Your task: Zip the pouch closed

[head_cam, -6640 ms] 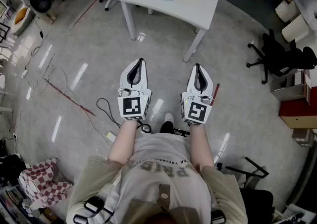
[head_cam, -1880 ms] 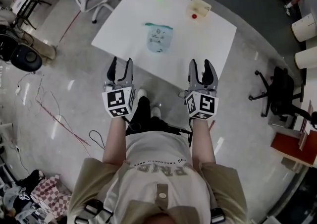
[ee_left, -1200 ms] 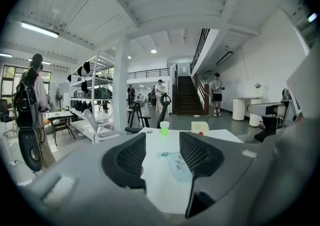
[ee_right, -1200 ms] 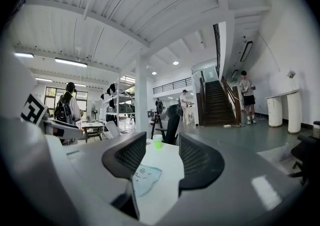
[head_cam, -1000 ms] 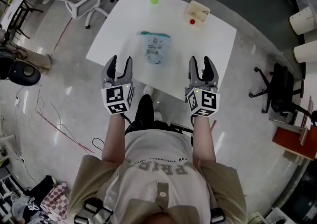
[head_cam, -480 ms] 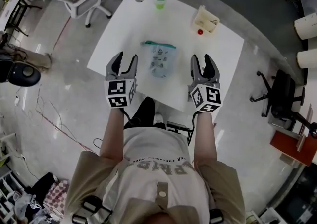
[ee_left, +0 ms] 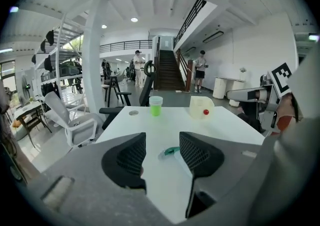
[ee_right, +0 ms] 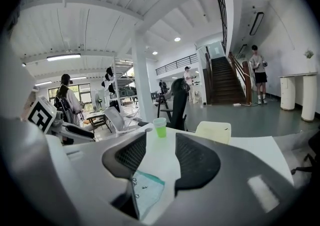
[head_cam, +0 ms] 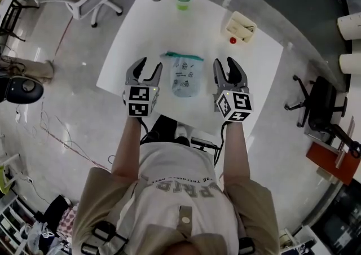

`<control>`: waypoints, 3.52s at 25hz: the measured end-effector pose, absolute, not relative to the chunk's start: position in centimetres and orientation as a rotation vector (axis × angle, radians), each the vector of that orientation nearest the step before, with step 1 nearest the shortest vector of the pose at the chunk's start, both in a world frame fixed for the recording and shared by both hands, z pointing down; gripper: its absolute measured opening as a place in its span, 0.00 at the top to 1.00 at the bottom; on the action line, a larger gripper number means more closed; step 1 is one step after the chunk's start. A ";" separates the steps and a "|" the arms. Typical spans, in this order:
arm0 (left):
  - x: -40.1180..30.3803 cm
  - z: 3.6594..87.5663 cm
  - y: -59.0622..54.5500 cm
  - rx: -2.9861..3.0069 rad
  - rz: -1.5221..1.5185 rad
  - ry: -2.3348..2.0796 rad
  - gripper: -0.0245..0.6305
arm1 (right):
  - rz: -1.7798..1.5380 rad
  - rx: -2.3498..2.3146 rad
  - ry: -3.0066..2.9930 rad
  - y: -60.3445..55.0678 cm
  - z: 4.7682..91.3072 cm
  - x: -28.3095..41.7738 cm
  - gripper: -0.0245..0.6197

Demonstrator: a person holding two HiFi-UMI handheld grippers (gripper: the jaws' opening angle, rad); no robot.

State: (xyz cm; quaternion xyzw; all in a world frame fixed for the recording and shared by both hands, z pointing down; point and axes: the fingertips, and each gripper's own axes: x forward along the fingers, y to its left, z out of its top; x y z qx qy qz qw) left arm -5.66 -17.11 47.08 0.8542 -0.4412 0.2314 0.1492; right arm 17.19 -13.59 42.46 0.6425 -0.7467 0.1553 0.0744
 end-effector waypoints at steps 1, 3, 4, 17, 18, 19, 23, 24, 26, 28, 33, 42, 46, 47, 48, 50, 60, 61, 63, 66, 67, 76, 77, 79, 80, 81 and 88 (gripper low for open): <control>-5.6 47.7 -17.4 2.446 0.682 -1.251 0.63 | 0.474 1.914 -2.235 -14.0 42.9 17.1 0.68; -5.6 49.0 -18.1 2.431 0.717 -1.223 0.63 | 0.490 1.897 -2.221 -14.8 43.8 16.8 0.68; -5.6 49.6 -18.6 2.431 0.736 -1.211 0.63 | 0.502 1.892 -2.215 -15.1 44.3 16.7 0.68; -3.4 58.5 -21.0 2.420 0.997 -0.901 0.63 | 0.623 1.795 -2.148 -18.8 49.5 15.2 0.68; -3.3 58.8 -21.1 2.421 1.012 -0.884 0.63 | 0.628 1.796 -2.145 -18.9 49.7 15.2 0.68; -3.1 59.2 -21.1 2.422 1.028 -0.865 0.63 | 0.635 1.799 -2.141 -18.9 49.8 15.2 0.68; -2.6 60.2 -21.2 2.425 1.092 -0.794 0.64 | 0.658 1.813 -2.130 -19.1 50.2 15.3 0.68; -2.5 60.5 -21.1 2.425 1.105 -0.781 0.65 | 0.662 1.813 -2.129 -19.0 50.3 15.3 0.68; -2.1 60.9 -21.0 2.428 1.131 -0.754 0.67 | 0.664 1.811 -2.121 -18.9 50.6 15.6 0.68; -1.8 61.3 -21.0 2.434 1.158 -0.733 0.68 | 0.662 1.814 -2.114 -18.9 50.8 16.1 0.68; -1.7 61.8 -21.1 2.433 1.191 -0.728 0.75 | 0.663 1.822 -2.113 -18.9 50.9 16.7 0.68; -1.4 61.7 -20.6 2.470 1.267 -0.686 0.92 | 0.628 1.748 -2.165 -19.9 51.2 17.0 0.68; -1.4 61.6 -20.6 2.508 1.294 -0.680 0.92 | 0.588 1.660 -2.212 -20.9 51.6 16.4 0.68; -1.4 61.4 -20.5 2.515 1.297 -0.680 0.92 | 0.573 1.629 -2.225 -21.1 51.6 16.1 0.68; -1.4 61.3 -20.5 2.522 1.298 -0.681 0.92 | 0.554 1.594 -2.237 -21.4 51.6 15.8 0.68; -1.4 61.0 -20.5 2.534 1.297 -0.686 0.92 | 0.509 1.513 -2.265 -22.1 51.6 15.0 0.68; -1.1 58.8 -20.3 2.639 1.277 -0.665 0.92 | 0.266 0.902 -2.403 -24.4 52.4 7.8 0.68; -1.0 58.7 -20.2 2.651 1.281 -0.657 0.92 | 0.247 0.847 -2.407 -24.3 52.7 7.2 0.68; -1.0 58.5 -20.0 2.677 1.299 -0.636 0.92 | 0.209 0.744 -2.408 -24.1 53.3 6.0 0.68; -0.8 58.0 -19.9 2.716 1.316 -0.603 0.92 | 0.160 0.595 -2.393 -23.6 54.3 4.6 0.68; -0.7 57.9 -19.9 2.727 1.318 -0.596 0.92 | 0.146 0.545 -2.378 -23.3 54.8 4.3 0.68; -0.4 58.0 -19.9 2.794 1.337 -0.498 0.92 | -0.063 0.126 -2.234 -22.2 57.8 2.7 0.73; -0.4 58.0 -19.9 2.797 1.337 -0.489 0.92 | -0.079 0.083 -2.219 -22.1 58.0 2.5 0.73; -0.2 58.1 -19.8 2.803 1.336 -0.471 0.92 | -0.114 -0.005 -2.184 -21.9 58.4 2.1 0.73; -0.1 58.1 -19.7 2.806 1.336 -0.461 0.92 | -0.134 -0.042 -2.166 -21.8 58.6 2.0 0.73; 0.0 58.1 -19.7 2.809 1.335 -0.450 0.92 | -0.154 -0.076 -2.149 -21.7 58.7 1.9 0.74; 0.7 58.4 -19.8 2.824 1.338 -0.375 0.92 | -0.274 -0.286 -2.018 -20.9 60.0 1.4 0.76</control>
